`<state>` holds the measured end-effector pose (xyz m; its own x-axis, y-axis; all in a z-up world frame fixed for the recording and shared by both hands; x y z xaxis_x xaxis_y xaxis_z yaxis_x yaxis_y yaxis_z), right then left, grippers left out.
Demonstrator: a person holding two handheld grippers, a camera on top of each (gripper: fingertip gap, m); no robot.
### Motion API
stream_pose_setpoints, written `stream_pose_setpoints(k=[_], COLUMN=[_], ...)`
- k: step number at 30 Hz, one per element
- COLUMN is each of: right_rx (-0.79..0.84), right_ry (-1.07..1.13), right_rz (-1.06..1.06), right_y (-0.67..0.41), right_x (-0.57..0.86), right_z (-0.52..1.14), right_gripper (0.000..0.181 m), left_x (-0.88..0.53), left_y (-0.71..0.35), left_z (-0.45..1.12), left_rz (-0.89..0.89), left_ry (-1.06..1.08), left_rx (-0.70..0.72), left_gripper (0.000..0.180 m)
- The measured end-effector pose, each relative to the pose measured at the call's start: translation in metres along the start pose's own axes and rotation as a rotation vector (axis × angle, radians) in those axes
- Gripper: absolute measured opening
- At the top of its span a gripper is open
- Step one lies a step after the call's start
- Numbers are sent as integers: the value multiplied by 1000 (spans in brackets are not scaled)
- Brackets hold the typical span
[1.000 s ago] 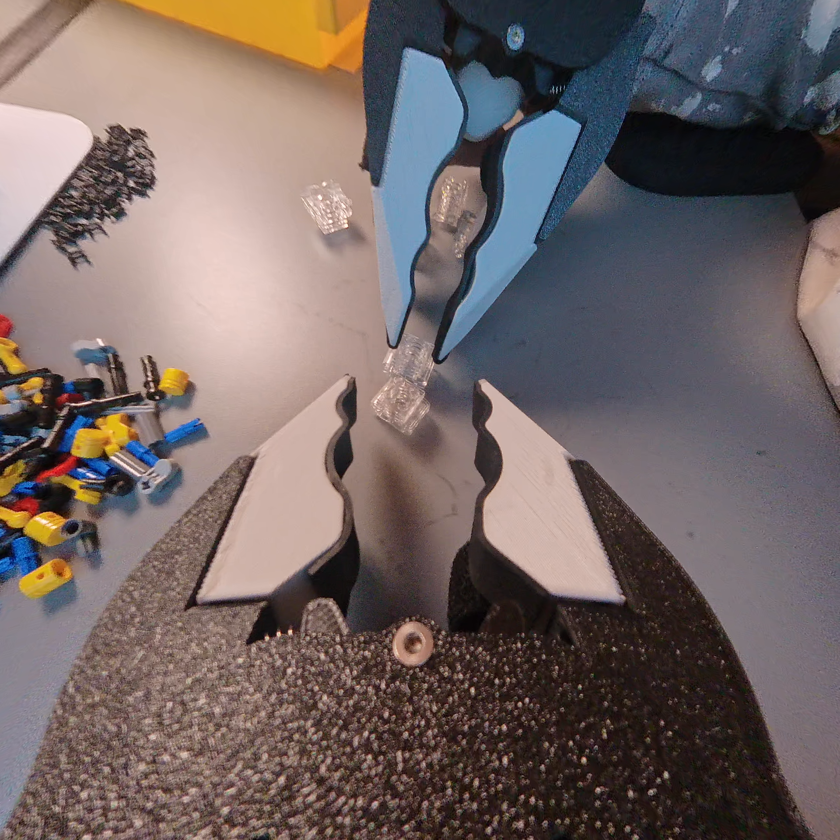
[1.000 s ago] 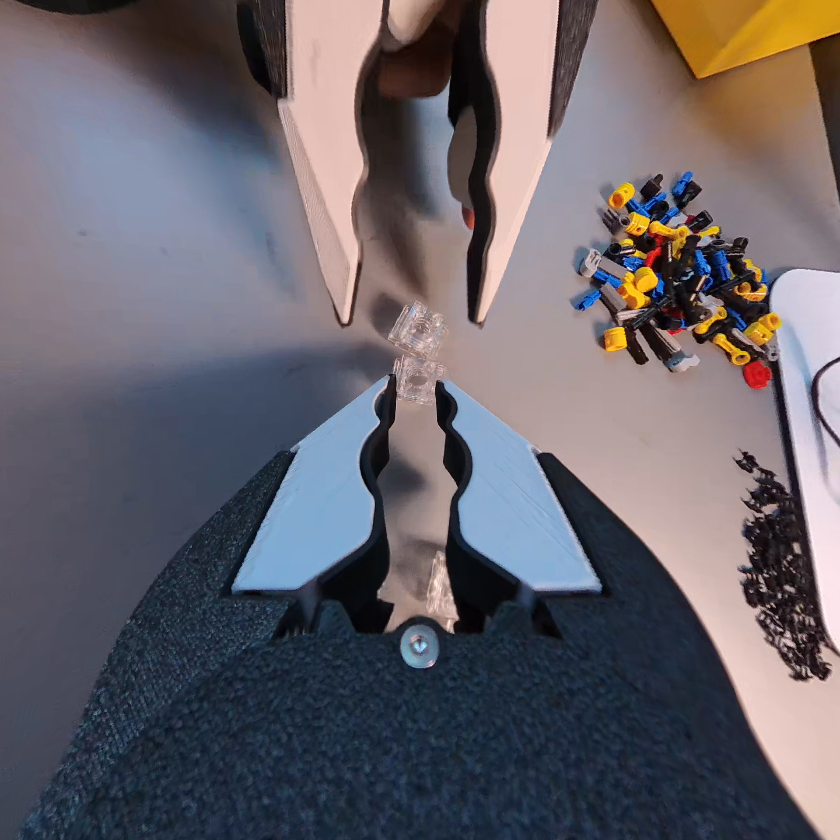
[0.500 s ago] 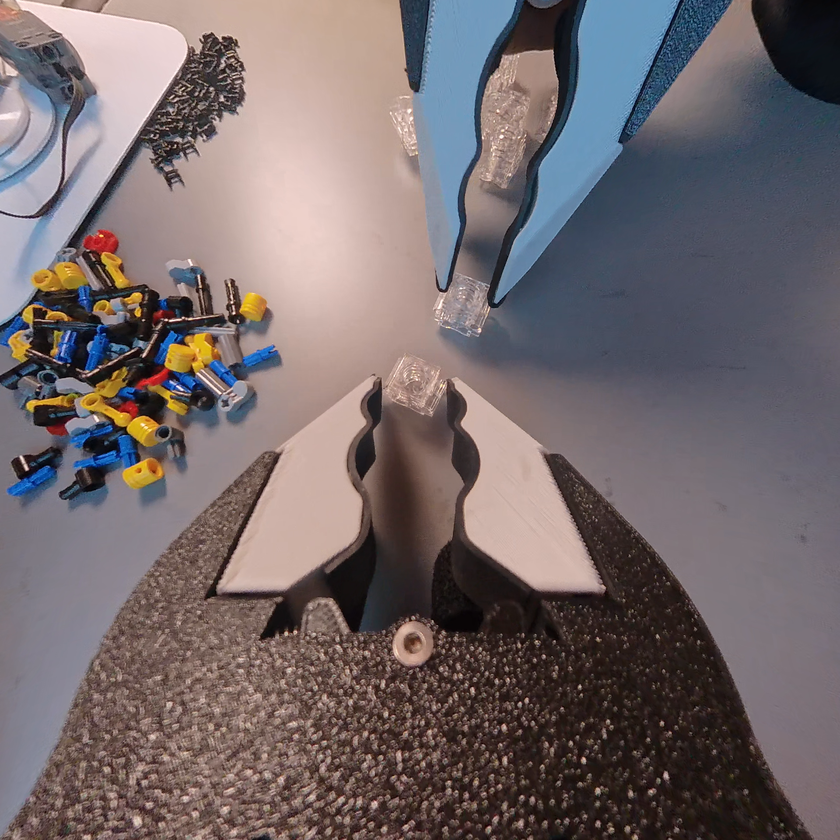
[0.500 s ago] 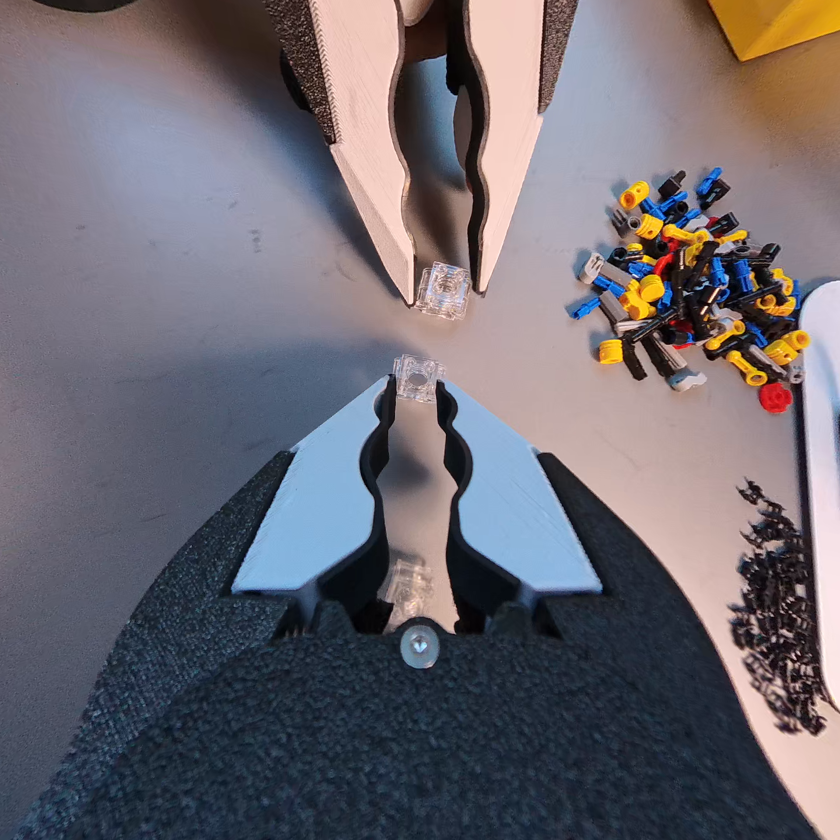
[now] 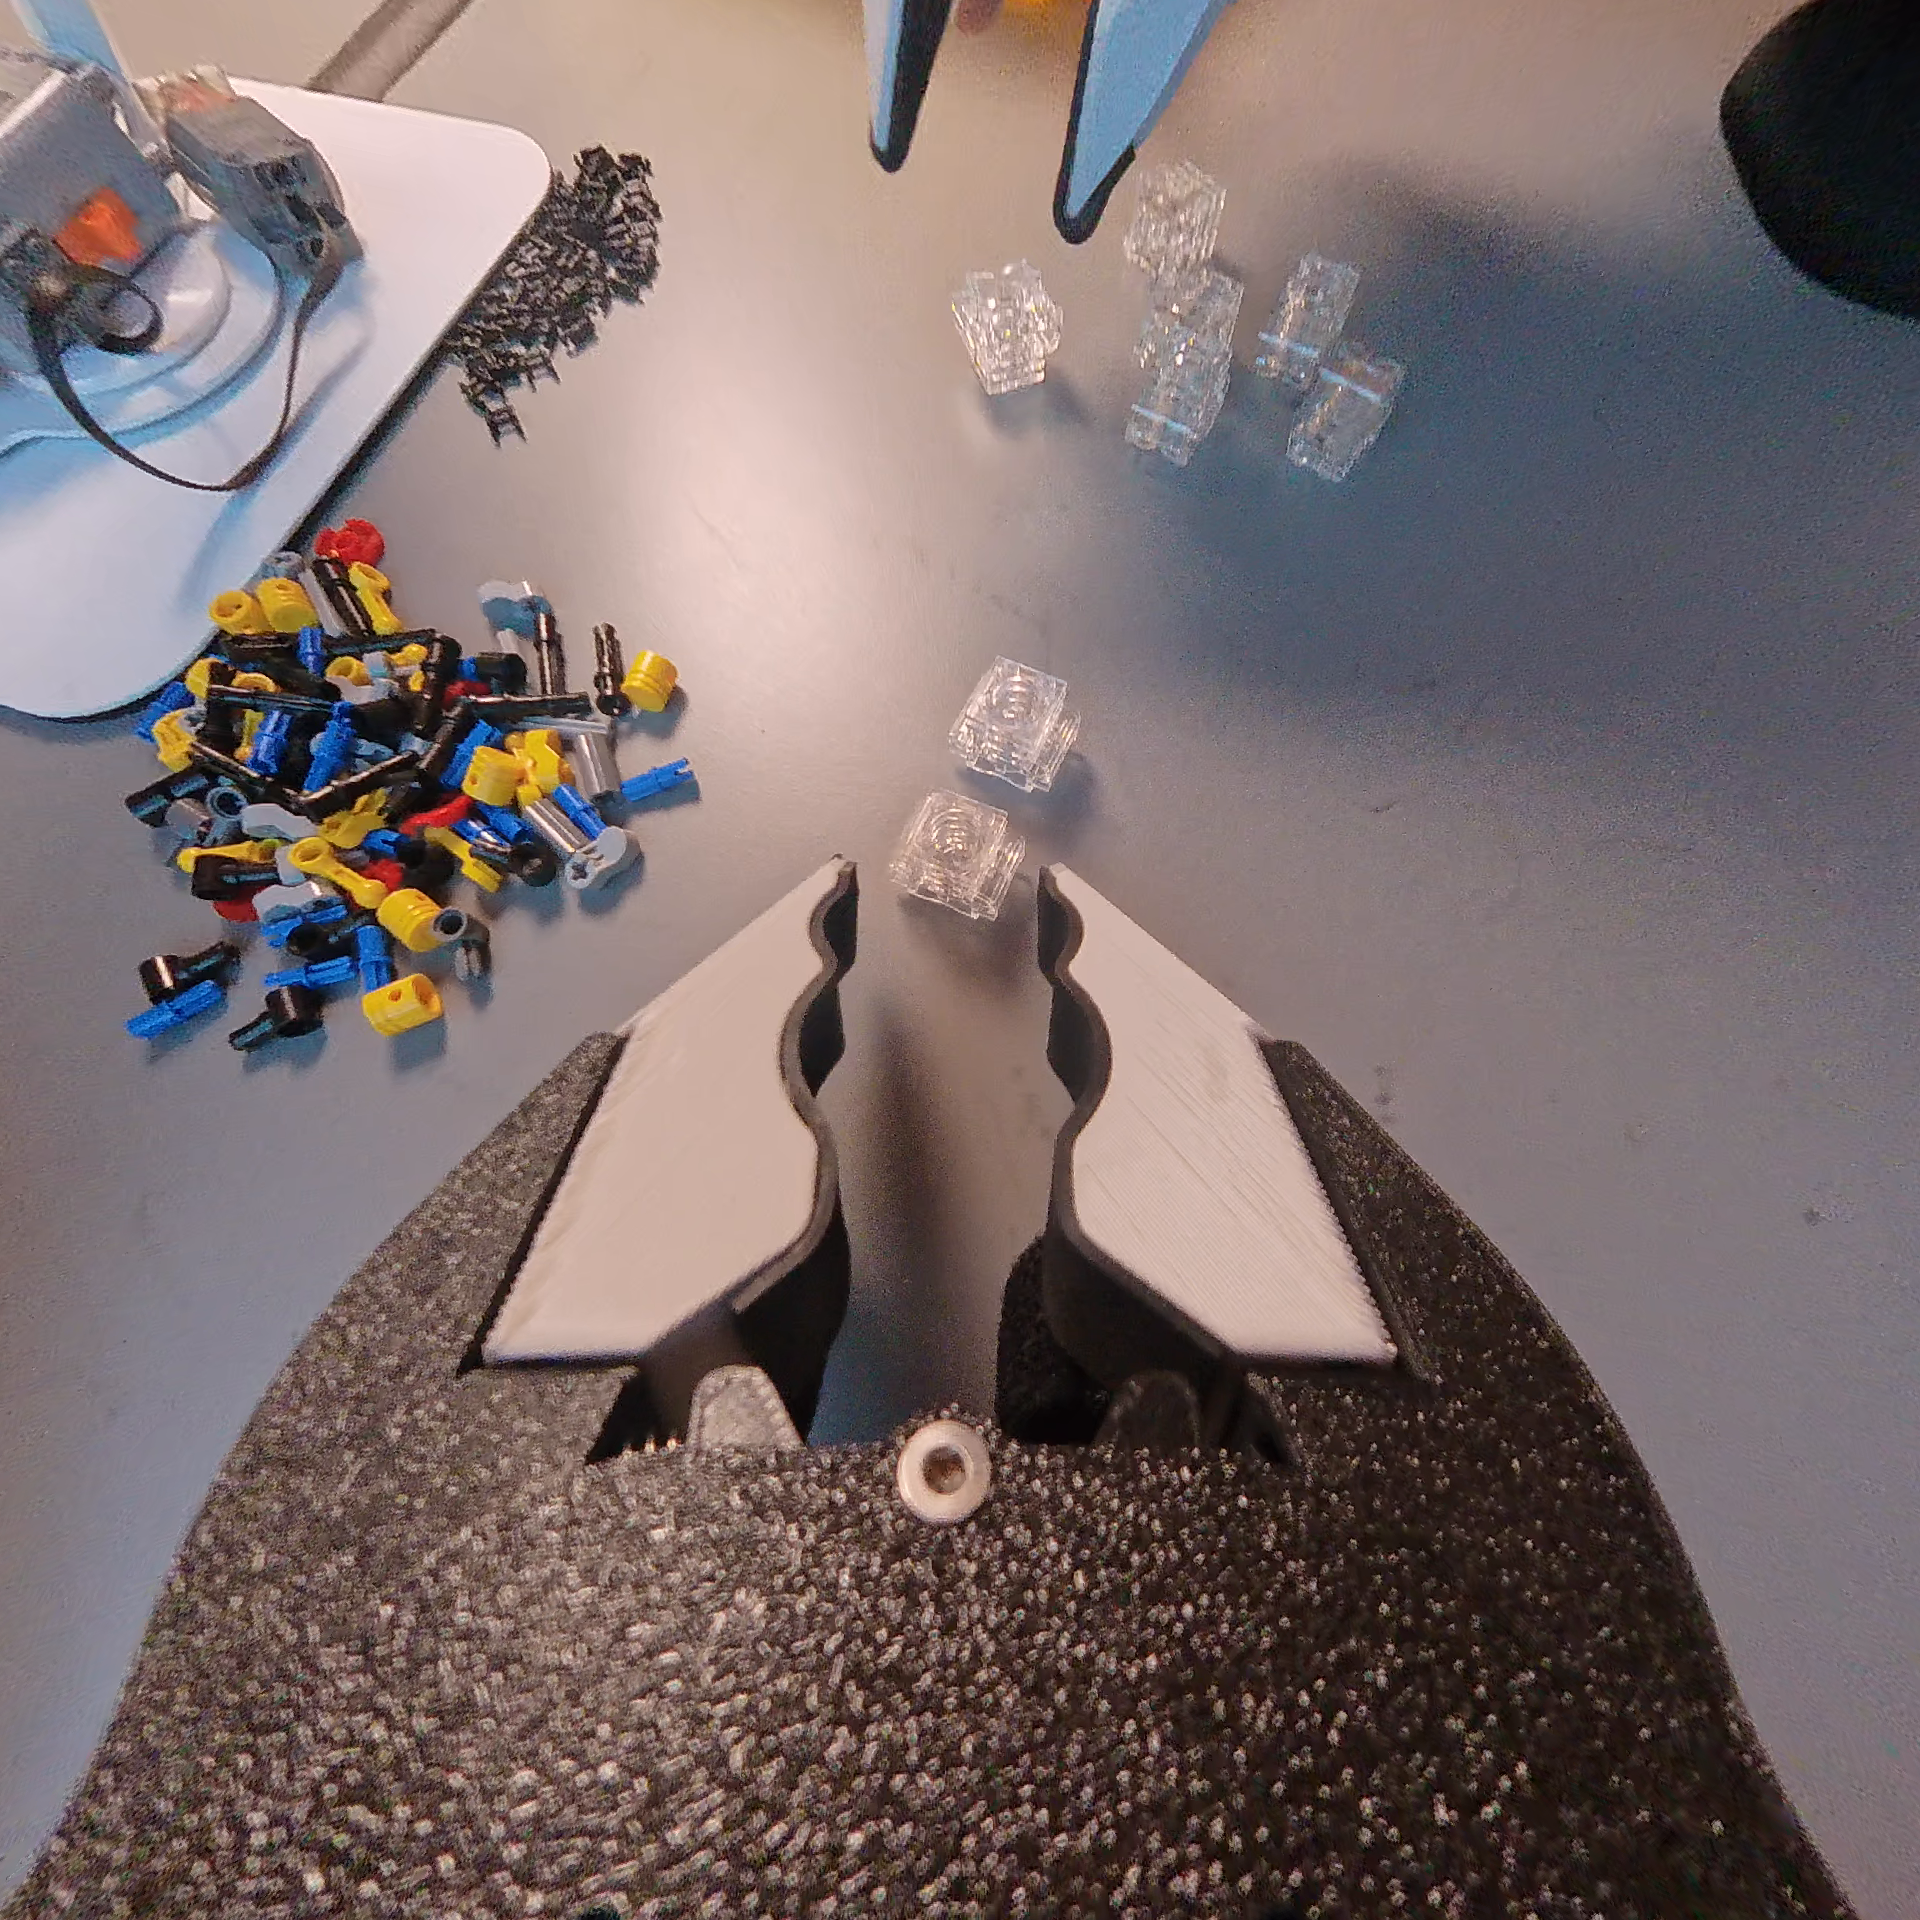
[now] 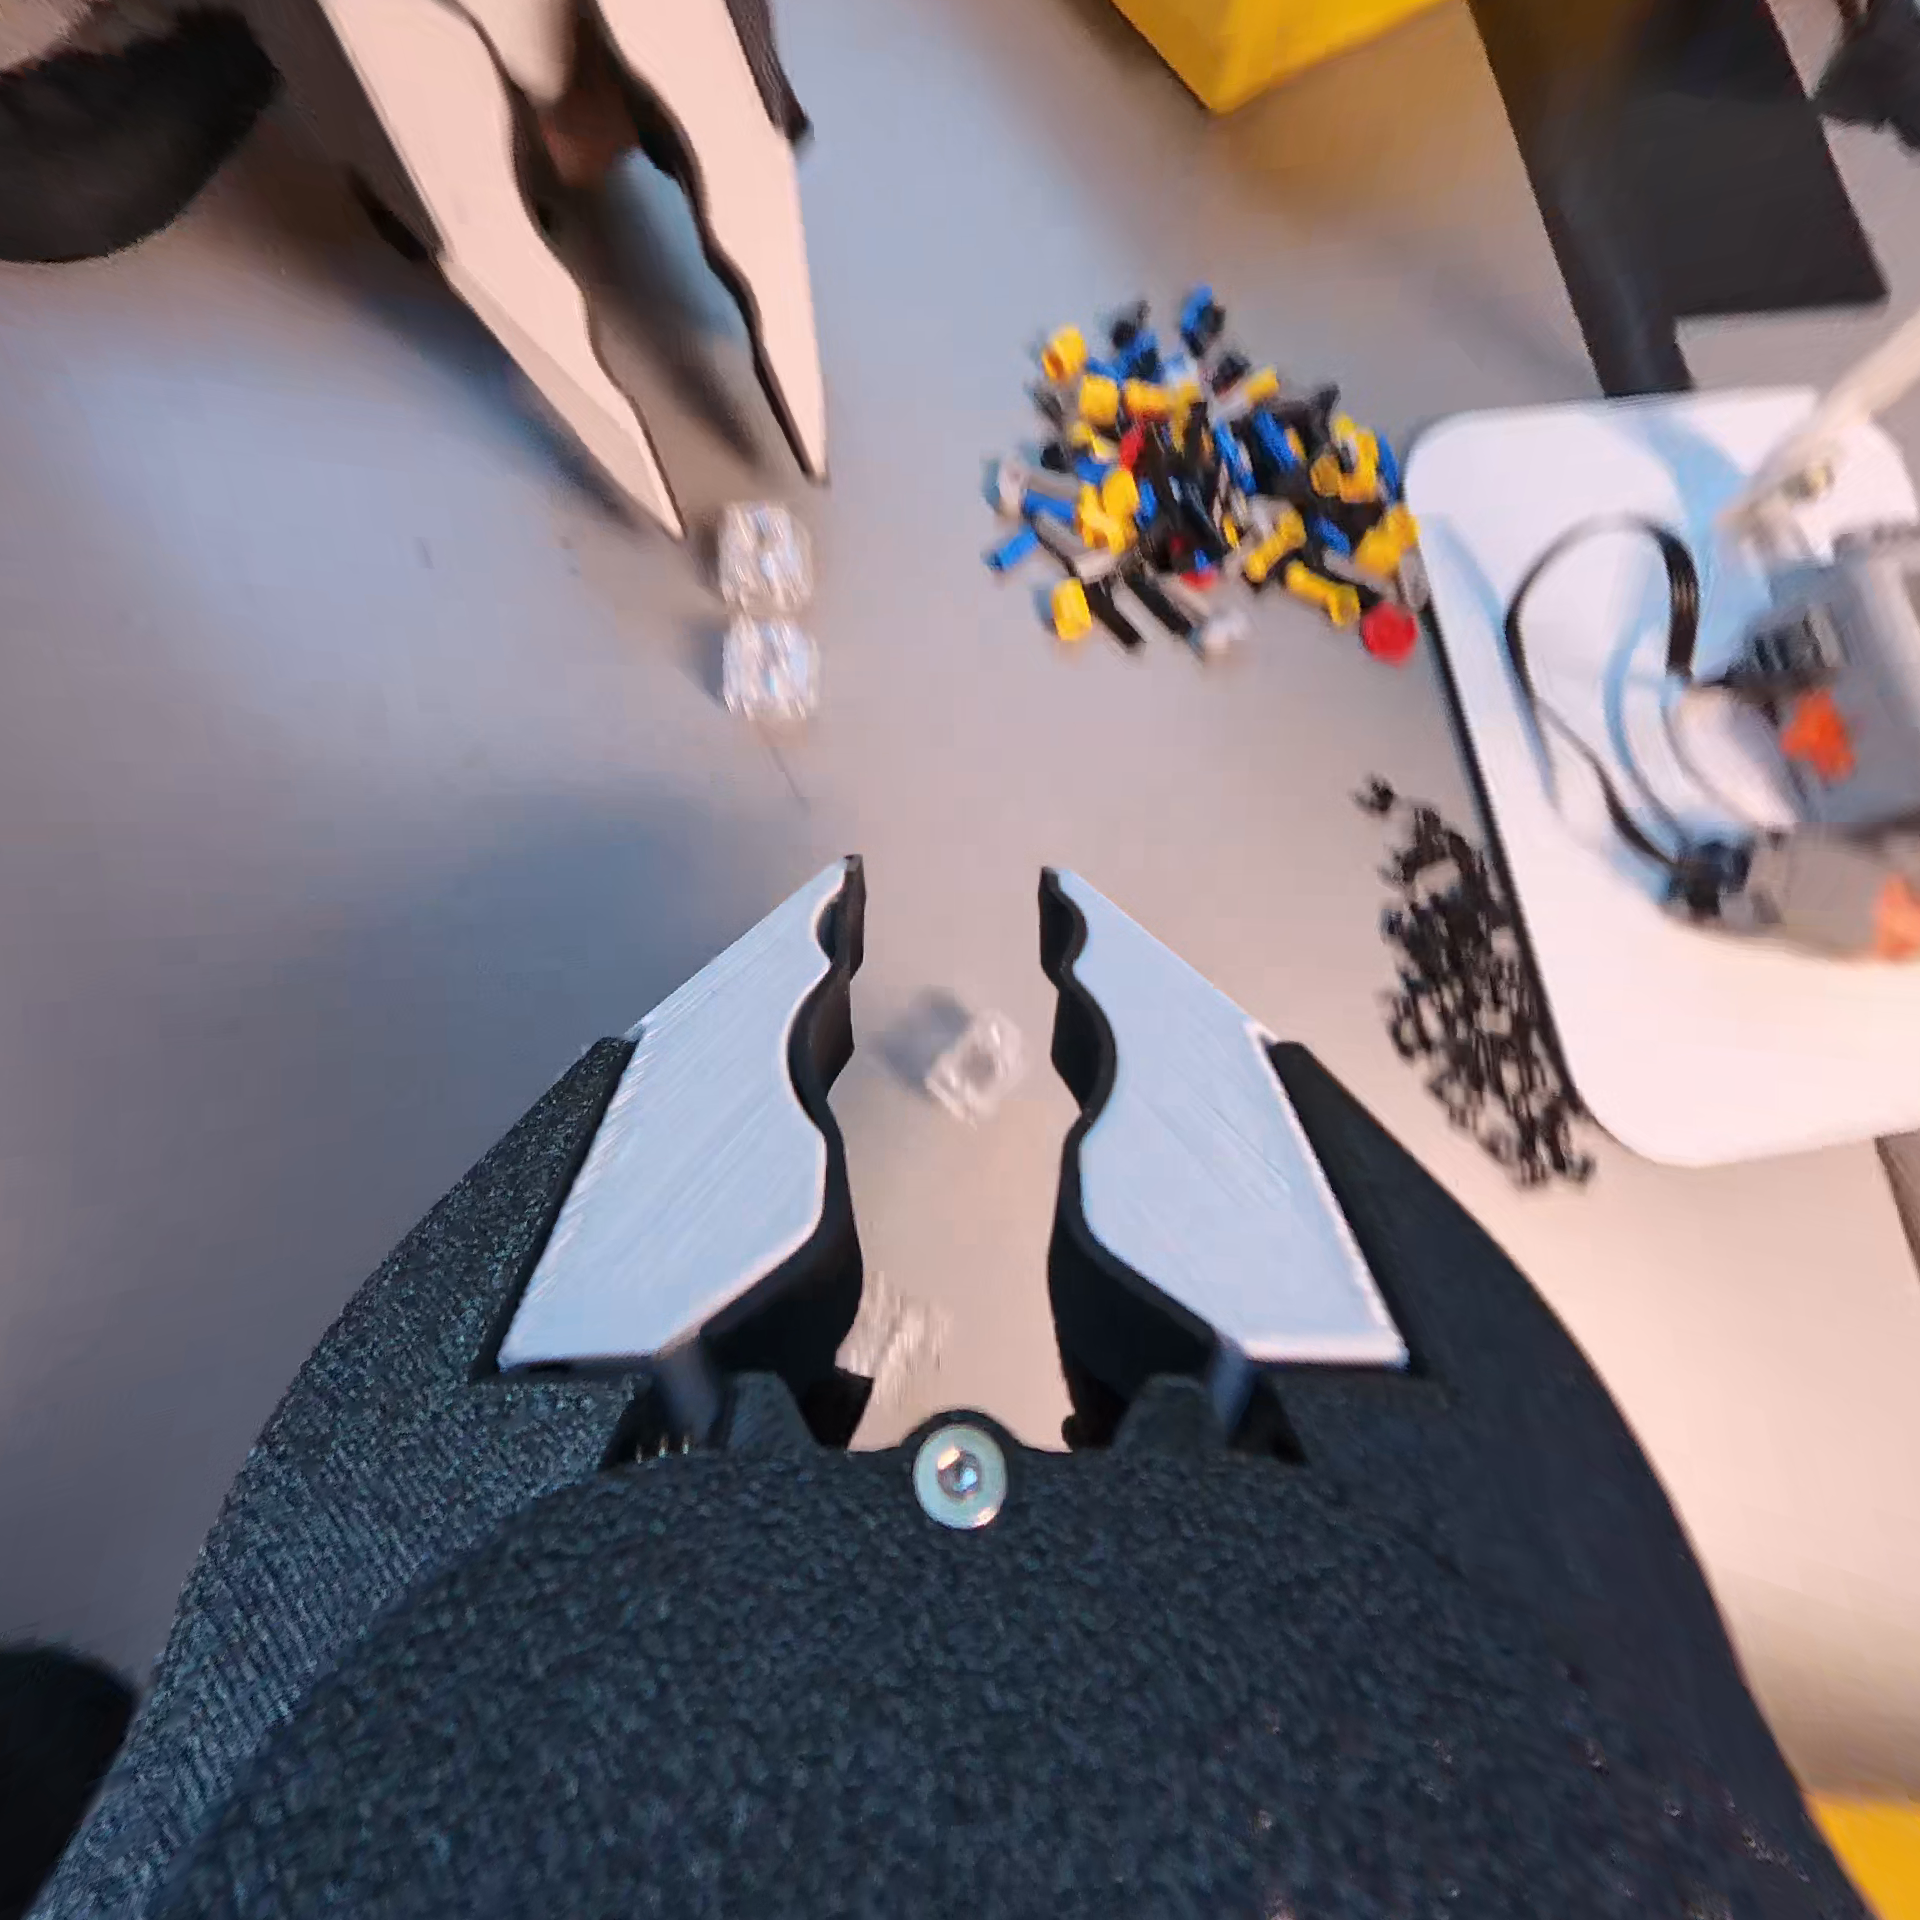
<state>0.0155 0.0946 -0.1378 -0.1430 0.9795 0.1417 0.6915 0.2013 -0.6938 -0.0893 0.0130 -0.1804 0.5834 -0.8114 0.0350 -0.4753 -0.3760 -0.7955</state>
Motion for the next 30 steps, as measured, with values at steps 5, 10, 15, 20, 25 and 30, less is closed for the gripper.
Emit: stream_pose_setpoints(k=[5,10,15,20,25,30], right_rx=[-138,-163,-51,512,783,751], right_ry=[3,-6,-11,-192,-333,-343], right_rz=[48,41,-30,25,222,273], right_y=[48,52,29,-75,-123,-111], right_x=[6,3,-7,-51,-72,-79], right_z=[-9,10,15,-22,-38,-33], right_gripper=[33,28,20,21,20,20], left_x=[-2,-7,2,29,59,63], left_y=[-24,-39,-47,-73,-114,-115], left_z=[-13,-22,-17,-17,-45,-51], left_rz=[-94,-137,-151,-186,-122,-55], left_ry=[-19,-55,-16,130,231,187], left_rx=[170,295,330,465,697,686], left_gripper=[49,51,47,47,34,18])
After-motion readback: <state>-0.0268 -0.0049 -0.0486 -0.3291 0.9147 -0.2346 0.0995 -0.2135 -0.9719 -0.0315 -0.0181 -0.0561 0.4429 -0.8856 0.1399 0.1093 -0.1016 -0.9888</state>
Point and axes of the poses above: each gripper's, where its closed fingertips meet, z out along the fingers, y out of its underside, x = y × z across the jaws, the point moved 1 cm from there along -z, back along the fingers, and after that the axes turned 6 degrees about y, right-handed, at the moved point
